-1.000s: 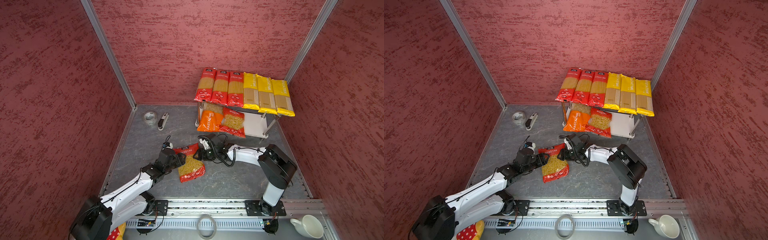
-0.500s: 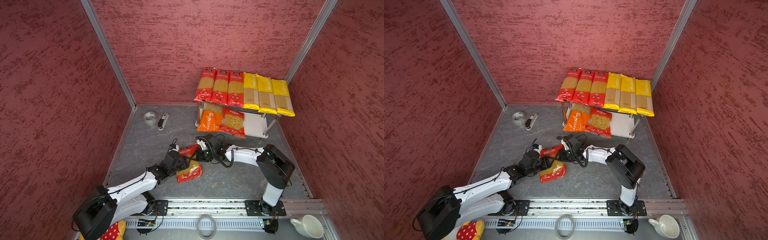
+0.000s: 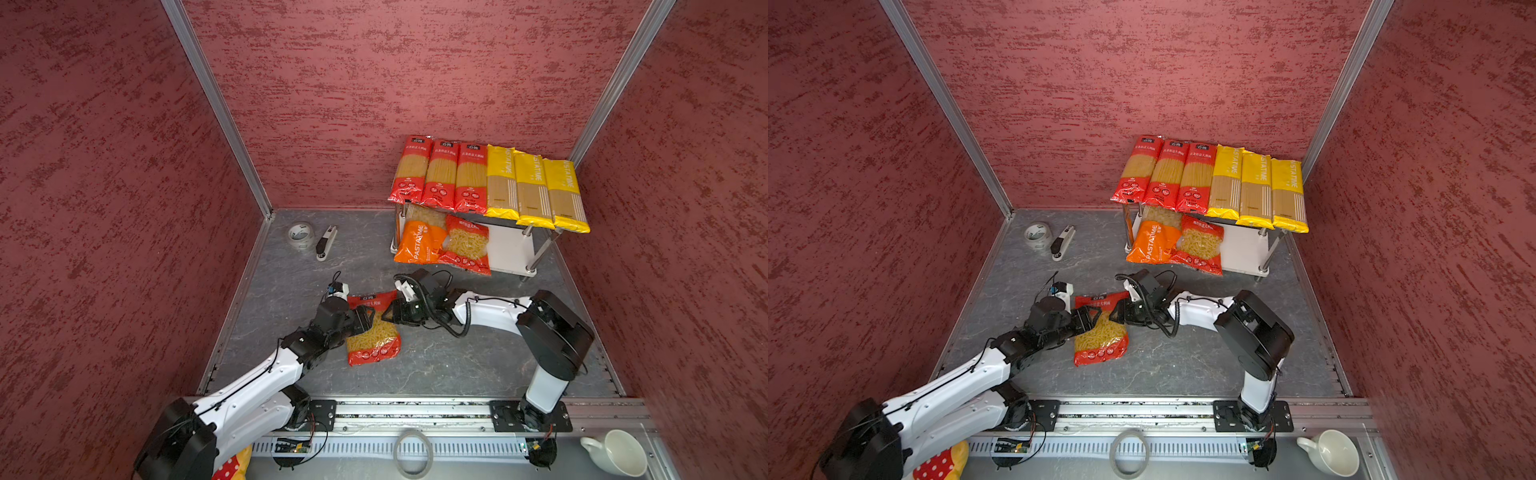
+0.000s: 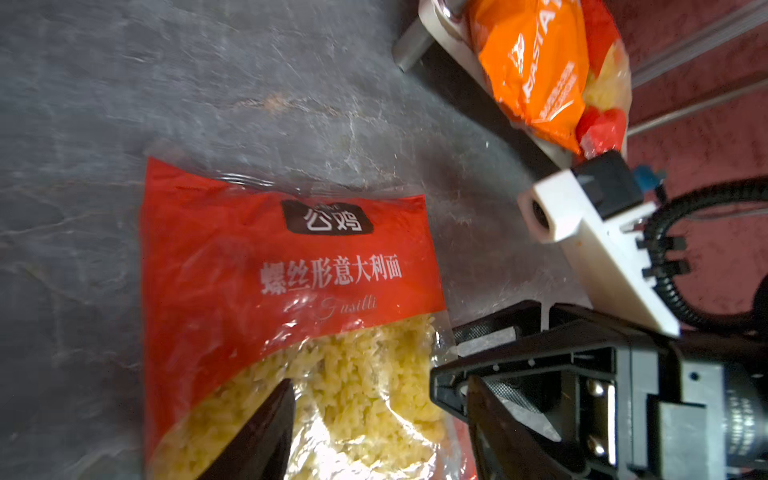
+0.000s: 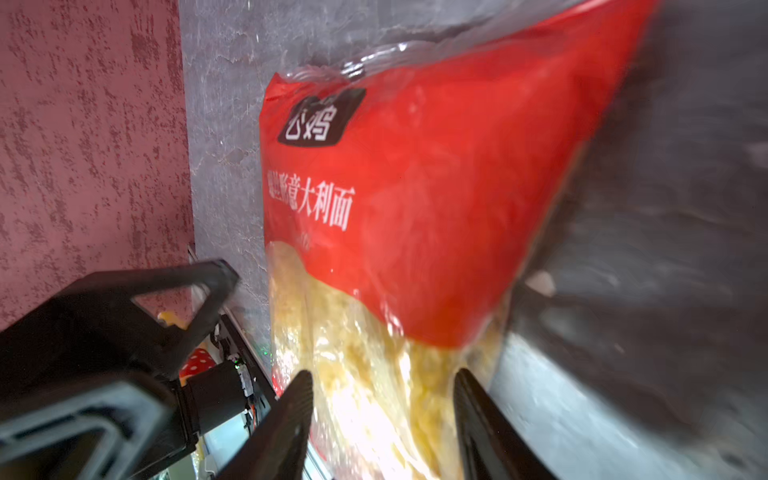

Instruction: Place and organize the pasta boxes and bags onto the shelf

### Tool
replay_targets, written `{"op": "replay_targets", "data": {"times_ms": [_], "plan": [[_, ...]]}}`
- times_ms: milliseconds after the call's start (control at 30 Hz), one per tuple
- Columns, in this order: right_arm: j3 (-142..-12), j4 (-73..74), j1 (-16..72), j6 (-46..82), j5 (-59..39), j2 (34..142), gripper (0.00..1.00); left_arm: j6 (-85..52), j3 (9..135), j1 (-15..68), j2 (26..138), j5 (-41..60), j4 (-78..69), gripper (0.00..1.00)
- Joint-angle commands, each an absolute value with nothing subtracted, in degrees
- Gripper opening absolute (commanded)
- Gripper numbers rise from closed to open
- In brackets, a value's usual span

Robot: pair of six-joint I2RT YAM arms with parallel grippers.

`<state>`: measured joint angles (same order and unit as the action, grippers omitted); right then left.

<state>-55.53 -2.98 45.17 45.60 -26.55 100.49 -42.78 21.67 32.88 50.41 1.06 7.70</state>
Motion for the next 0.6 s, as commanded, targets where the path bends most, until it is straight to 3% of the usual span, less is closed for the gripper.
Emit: {"op": "replay_targets", "data": {"times_ms": [0,333,567], "plan": [[-52.83,-3.44,43.78,46.35,-24.24,96.23,0.60,-40.34,22.57,29.60,46.63,3.91,15.63,0.69],[-53.38,-0.53,45.97,49.90,-25.23,98.86,0.60,-41.03,19.97,29.19,46.93,2.43,20.60,0.73],[-58.79,-1.03,48.36,48.62,-26.47,103.90,0.58,-43.50,18.47,34.68,53.98,1.85,9.90,0.72]]}}
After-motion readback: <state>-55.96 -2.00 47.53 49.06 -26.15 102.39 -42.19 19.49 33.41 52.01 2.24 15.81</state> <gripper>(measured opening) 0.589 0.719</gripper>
